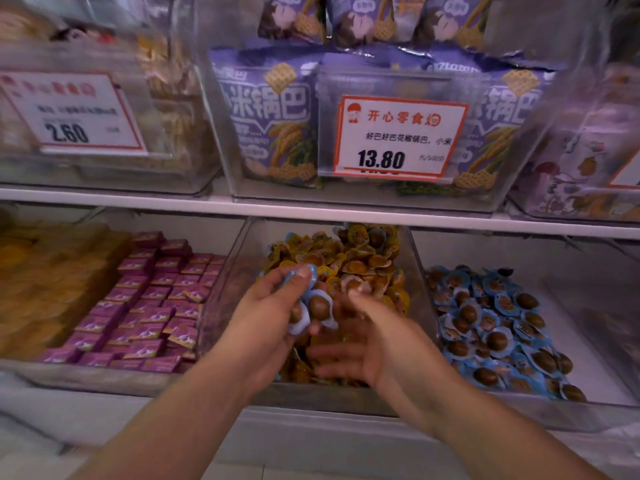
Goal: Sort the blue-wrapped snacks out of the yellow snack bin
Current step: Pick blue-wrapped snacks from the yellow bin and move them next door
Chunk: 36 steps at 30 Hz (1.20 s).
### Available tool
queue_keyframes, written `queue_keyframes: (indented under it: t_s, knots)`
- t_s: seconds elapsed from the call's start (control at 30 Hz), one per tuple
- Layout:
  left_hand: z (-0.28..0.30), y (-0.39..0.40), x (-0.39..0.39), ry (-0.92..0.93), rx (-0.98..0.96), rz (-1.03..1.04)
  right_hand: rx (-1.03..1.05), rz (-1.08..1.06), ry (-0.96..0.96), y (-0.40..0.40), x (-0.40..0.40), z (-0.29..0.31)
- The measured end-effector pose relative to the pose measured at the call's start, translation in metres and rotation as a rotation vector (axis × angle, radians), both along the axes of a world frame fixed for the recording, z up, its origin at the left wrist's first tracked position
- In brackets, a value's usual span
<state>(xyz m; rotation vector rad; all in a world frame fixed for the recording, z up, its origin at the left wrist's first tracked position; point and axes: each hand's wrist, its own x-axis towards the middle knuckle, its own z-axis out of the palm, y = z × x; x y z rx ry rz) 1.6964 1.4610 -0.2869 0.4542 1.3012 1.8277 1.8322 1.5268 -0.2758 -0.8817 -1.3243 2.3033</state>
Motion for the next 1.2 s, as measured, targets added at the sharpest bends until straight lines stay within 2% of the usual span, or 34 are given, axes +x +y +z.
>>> queue_keyframes:
  t_s: [0.03,0.1,0.2,0.3,0.37,0.47,0.53,0.63,0.7,0.77,0.8,0.87,0.97,1.07,1.2]
  knots:
    - [-0.001,0.000,0.006,0.139,-0.006,0.030,-0.159,0.034,0.048,-0.002,-0.002,0.002]
    - [-0.004,-0.002,0.016,0.608,-0.060,0.087,-0.264,0.034,0.127,-0.005,-0.004,0.004]
    - [-0.005,-0.002,0.032,1.170,-0.100,-0.049,-0.319,-0.055,0.190,-0.004,-0.003,0.006]
    - [-0.004,0.000,0.043,1.537,-0.176,-0.073,-0.261,-0.158,0.221,0.003,0.004,0.013]
    - [0.000,-0.001,0.045,1.530,-0.108,-0.135,-0.133,-0.211,0.250,0.011,0.013,0.015]
    - [0.001,-0.002,0.043,1.180,0.069,-0.210,0.154,-0.302,0.198,0.029,0.030,0.020]
    - [-0.003,0.002,0.037,1.118,0.043,-0.176,0.365,-0.347,0.135,0.047,0.047,0.027]
    - [-0.014,0.012,0.023,1.272,-0.065,-0.202,0.801,-0.380,-0.189,0.088,0.083,0.025]
    - [-0.021,0.015,0.013,1.395,-0.126,-0.255,1.058,-0.226,-0.543,0.113,0.106,0.015]
    - [-0.025,0.018,0.007,1.533,-0.176,-0.339,1.174,-0.115,-0.844,0.123,0.120,0.002]
    - [-0.026,0.020,0.007,1.599,-0.216,-0.387,1.184,-0.150,-0.871,0.123,0.122,-0.004]
    - [-0.027,0.025,0.013,1.702,-0.337,-0.439,1.188,-0.265,-0.704,0.116,0.116,-0.011]
    - [-0.030,0.038,0.028,1.804,-0.450,-0.468,1.282,-0.269,-0.463,0.093,0.091,-0.015]
    - [-0.033,0.052,0.032,1.843,-0.468,-0.546,1.317,-0.261,-0.401,0.078,0.072,-0.022]
    - [-0.034,0.063,0.026,1.923,-0.435,-0.562,1.158,-0.290,-0.364,0.084,0.066,-0.029]
